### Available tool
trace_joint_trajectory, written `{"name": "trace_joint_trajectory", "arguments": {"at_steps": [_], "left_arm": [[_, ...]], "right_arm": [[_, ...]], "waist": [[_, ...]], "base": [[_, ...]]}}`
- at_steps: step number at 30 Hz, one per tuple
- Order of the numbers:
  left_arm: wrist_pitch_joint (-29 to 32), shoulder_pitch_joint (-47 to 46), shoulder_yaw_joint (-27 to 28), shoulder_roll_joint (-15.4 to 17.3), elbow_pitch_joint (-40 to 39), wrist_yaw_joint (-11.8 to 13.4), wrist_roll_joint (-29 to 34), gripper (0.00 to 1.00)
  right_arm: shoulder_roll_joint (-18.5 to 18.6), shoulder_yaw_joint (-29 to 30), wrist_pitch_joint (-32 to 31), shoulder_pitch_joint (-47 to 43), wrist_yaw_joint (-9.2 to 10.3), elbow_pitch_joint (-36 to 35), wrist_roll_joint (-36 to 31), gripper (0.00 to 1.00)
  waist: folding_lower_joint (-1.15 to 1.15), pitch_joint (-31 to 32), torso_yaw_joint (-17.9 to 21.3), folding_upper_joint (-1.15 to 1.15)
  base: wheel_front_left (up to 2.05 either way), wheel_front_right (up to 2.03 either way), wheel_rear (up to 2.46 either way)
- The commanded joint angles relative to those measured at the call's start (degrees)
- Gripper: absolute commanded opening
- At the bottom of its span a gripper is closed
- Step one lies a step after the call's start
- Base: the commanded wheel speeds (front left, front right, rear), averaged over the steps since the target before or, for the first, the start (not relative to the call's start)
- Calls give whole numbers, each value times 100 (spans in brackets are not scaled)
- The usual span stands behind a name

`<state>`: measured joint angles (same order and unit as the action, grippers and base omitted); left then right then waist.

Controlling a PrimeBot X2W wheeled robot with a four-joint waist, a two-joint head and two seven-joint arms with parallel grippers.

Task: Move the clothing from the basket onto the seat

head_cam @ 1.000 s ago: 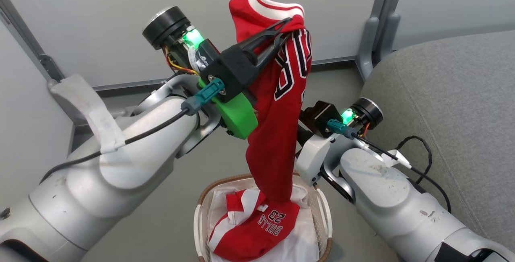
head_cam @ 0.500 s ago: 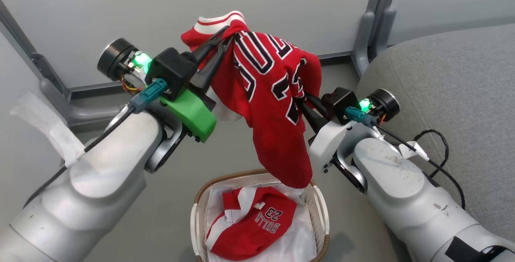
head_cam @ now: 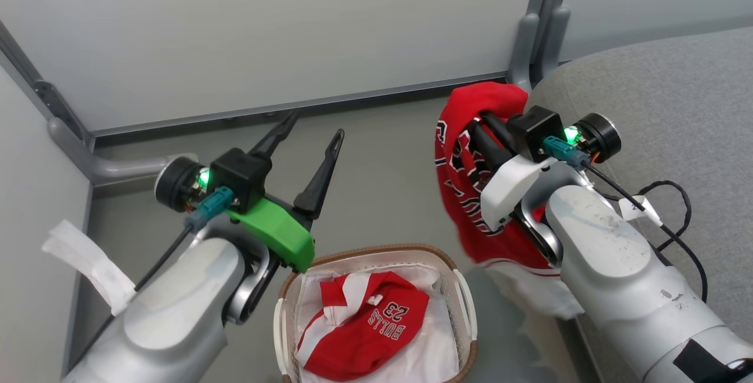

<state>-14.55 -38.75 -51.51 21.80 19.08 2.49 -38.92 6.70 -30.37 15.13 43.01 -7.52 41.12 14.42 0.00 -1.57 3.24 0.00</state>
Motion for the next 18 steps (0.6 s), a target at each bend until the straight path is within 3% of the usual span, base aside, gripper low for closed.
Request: {"name": "trace_joint_trajectory", "arguments": {"at_steps": [1, 9, 18], "left_arm": [[-30, 192, 47, -54, 31, 38, -5, 100], [-64, 928, 333, -294, -38, 113, 304, 100], [-61, 1556, 726, -611, 36, -104, 733, 100]], "right_arm": [[54, 47, 4, -69, 6, -51, -59, 0], [164, 262, 4, -224, 7, -157, -197, 0], [205, 441, 4, -412, 7, -248, -253, 0]], "waist": [[0, -2, 13, 0], [0, -8, 110, 0], [0, -1, 240, 0]], "base": [[0, 0, 0], [0, 0, 0], [0, 0, 0]]}}
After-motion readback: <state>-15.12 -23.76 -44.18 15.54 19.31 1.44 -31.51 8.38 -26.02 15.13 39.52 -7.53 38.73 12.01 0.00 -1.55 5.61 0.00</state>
